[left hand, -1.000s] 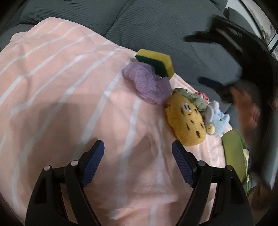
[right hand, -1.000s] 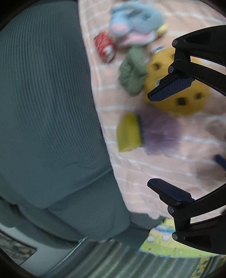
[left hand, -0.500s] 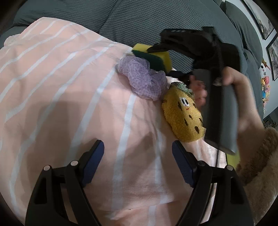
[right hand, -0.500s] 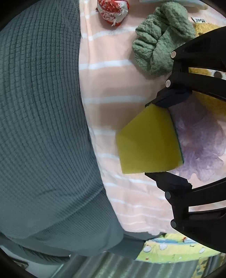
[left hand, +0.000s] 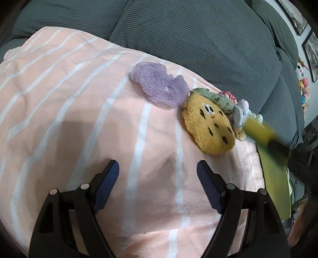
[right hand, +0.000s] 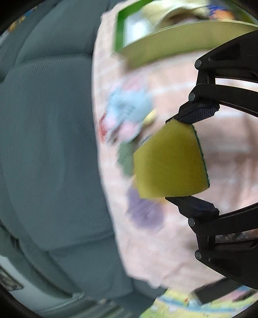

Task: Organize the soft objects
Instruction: 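Grasp the yellow-green sponge with the right gripper and lift it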

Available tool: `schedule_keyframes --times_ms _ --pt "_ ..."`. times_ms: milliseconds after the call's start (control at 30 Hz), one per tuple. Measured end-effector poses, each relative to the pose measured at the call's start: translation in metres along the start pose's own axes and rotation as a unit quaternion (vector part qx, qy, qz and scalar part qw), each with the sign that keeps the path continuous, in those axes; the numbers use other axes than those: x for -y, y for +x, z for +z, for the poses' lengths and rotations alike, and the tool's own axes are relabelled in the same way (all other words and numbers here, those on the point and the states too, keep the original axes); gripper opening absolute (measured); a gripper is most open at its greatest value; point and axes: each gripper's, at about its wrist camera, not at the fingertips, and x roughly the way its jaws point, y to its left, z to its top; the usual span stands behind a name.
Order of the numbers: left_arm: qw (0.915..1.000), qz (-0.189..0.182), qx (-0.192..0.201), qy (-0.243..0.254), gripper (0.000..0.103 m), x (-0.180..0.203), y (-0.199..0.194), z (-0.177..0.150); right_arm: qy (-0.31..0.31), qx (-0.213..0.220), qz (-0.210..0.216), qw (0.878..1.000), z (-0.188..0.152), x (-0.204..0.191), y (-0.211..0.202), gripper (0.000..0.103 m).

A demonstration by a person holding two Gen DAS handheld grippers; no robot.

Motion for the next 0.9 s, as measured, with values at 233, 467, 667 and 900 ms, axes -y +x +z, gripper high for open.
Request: schedule_keyframes --times_ms 233,467,667,900 --pt "0.9995 0.018 0.005 0.026 0.080 0.008 -0.001 -0.008 0.026 -0.070 -0.047 0.996 -0.058 0.026 0.017 0.068" --pt "0.9980 0.047 0.021 0.038 0.080 0.006 -0.005 -0.011 -0.006 -0.101 -0.007 0.995 -0.076 0.024 0.003 0.085" --pt "0.9986 0.012 -0.013 0.050 0.080 0.019 -0.007 -0.016 0.015 -0.061 0.012 0.998 -0.071 0.044 -0.036 0.086" --pt "0.9947 -0.058 -0.048 0.069 0.078 0.064 -0.016 -0.024 0.076 -0.043 0.051 0.995 -0.049 0.075 -0.041 0.082"
